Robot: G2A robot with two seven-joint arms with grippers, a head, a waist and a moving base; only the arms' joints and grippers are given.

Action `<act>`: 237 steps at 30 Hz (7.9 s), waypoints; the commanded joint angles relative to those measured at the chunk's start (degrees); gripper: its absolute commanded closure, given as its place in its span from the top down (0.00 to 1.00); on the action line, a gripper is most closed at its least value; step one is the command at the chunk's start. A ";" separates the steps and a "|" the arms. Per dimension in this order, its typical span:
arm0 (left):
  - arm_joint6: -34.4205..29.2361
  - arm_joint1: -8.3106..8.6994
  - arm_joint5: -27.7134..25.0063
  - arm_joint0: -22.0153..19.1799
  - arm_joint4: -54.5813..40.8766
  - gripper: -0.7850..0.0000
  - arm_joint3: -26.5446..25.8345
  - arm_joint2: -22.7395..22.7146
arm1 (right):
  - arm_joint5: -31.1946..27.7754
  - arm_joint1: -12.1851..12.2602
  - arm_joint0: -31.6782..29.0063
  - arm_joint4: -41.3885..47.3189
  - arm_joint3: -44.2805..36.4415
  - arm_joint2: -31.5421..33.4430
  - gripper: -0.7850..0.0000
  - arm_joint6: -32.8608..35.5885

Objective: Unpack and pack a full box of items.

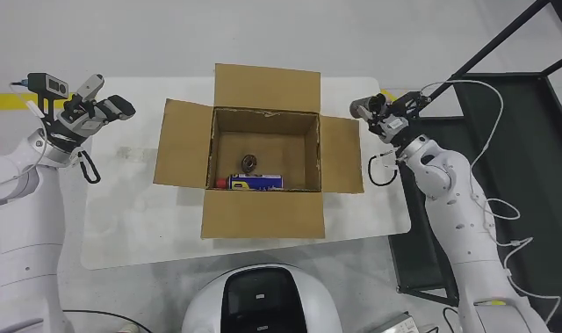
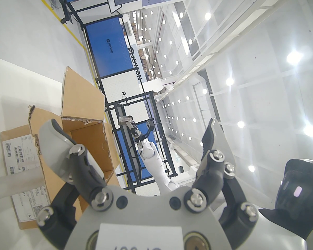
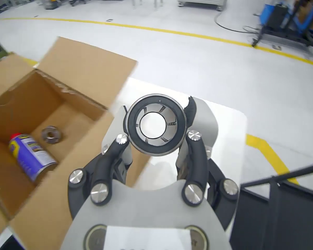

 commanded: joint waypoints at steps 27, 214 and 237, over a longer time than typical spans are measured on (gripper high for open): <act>0.00 0.00 0.00 0.00 0.00 1.00 0.00 0.00 | -0.11 -2.95 8.25 -6.25 -2.81 -21.42 0.00 11.61; 7.80 -7.15 -25.21 -30.26 14.32 1.00 36.12 36.13 | 25.01 3.19 -13.26 75.97 -6.48 -1.81 1.00 57.28; 24.04 -9.80 -28.26 -31.30 20.65 1.00 41.56 38.99 | 30.10 2.90 -15.66 78.75 -7.64 -9.11 1.00 60.71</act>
